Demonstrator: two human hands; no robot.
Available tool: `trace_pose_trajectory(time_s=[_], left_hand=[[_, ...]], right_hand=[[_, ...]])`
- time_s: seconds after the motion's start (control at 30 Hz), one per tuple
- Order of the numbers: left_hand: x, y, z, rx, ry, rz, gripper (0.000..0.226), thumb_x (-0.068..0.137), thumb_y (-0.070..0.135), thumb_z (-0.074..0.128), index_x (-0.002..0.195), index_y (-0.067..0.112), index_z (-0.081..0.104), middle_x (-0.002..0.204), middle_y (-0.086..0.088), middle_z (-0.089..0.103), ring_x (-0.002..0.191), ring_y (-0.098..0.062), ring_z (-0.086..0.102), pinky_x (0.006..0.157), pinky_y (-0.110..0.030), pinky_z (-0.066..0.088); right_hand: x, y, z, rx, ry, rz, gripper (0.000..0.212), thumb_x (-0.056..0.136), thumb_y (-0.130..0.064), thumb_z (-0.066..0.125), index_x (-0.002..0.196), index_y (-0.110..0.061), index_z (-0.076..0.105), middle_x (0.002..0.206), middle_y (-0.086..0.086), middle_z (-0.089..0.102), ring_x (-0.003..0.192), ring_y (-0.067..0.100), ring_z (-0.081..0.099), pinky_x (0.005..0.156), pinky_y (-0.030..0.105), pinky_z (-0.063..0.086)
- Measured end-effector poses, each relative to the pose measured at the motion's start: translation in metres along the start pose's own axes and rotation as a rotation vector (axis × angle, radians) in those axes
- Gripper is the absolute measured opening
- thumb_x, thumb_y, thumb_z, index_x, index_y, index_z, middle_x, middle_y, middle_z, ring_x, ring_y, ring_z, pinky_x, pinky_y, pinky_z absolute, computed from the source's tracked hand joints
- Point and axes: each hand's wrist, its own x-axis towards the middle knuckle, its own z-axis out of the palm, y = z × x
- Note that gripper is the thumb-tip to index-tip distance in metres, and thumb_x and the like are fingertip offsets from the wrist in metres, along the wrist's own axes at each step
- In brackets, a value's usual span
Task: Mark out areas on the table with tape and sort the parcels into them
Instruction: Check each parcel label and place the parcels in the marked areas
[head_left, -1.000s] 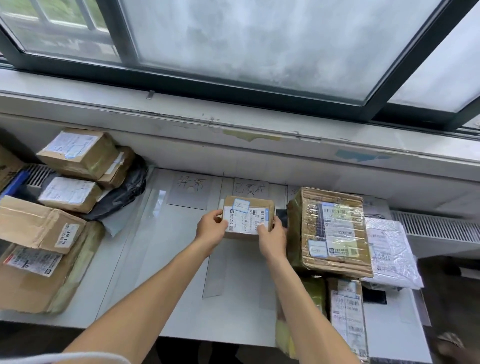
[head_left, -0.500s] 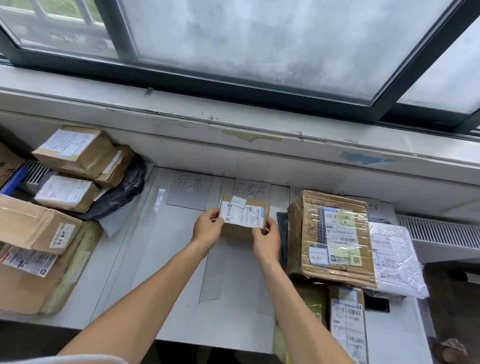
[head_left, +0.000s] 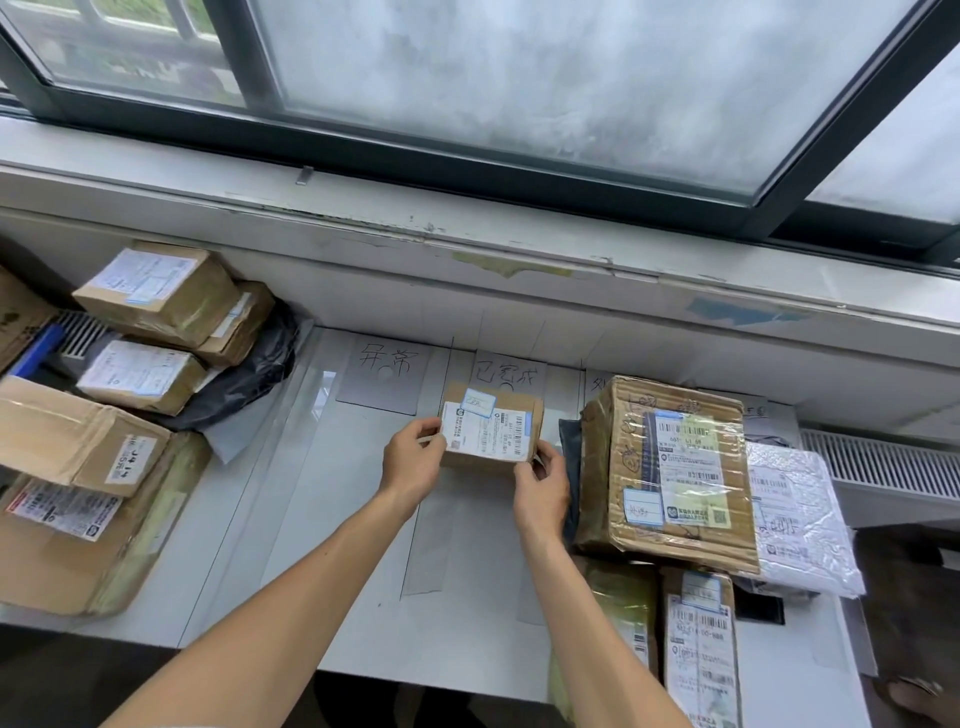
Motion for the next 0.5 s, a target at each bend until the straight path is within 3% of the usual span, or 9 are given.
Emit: trace_pose_trajectory(time_s=[0.13, 0.2, 0.33, 0.5], left_hand=[[0.001, -0.002, -0.001, -0.004, -0.006, -0.004, 0.028, 0.091, 0.014, 0.054, 0.116, 0.024, 0.063, 0.11, 0.01, 0.067, 0.096, -0.005, 0.062, 0.066, -0.011, 0.043], [0.001, -0.004, -0.001, 0.007, -0.034, -0.029, 0.032, 0.091, 0.014, 0.056, 0.122, 0.02, 0.06, 0.111, 0.009, 0.064, 0.1, -0.009, 0.059, 0.071, -0.014, 0.042], [0.001, -0.01, 0.0, 0.02, -0.086, -0.069, 0.037, 0.088, 0.015, 0.058, 0.124, 0.02, 0.059, 0.117, 0.006, 0.065, 0.108, -0.014, 0.06, 0.086, -0.025, 0.044], [0.001, -0.012, -0.001, 0.013, -0.105, -0.073, 0.038, 0.089, 0.015, 0.056, 0.127, 0.02, 0.058, 0.124, 0.004, 0.064, 0.112, -0.015, 0.059, 0.091, -0.027, 0.045]], right_hand=[[0.002, 0.003, 0.003, -0.007, 0.002, 0.019, 0.031, 0.091, -0.014, 0.064, 0.122, -0.018, 0.057, 0.113, -0.006, 0.064, 0.102, 0.009, 0.06, 0.082, 0.017, 0.041], [0.002, 0.008, 0.006, -0.039, -0.011, 0.031, 0.031, 0.09, -0.015, 0.064, 0.12, -0.021, 0.057, 0.109, -0.009, 0.062, 0.099, 0.009, 0.059, 0.076, 0.015, 0.04], [0.004, 0.016, 0.007, -0.101, -0.051, 0.05, 0.039, 0.09, -0.013, 0.061, 0.127, -0.02, 0.053, 0.11, -0.012, 0.058, 0.097, 0.007, 0.057, 0.077, 0.018, 0.039], [0.005, 0.016, 0.003, -0.137, -0.079, 0.065, 0.035, 0.09, -0.015, 0.061, 0.121, -0.03, 0.051, 0.11, -0.014, 0.058, 0.092, 0.0, 0.056, 0.066, 0.006, 0.035]])
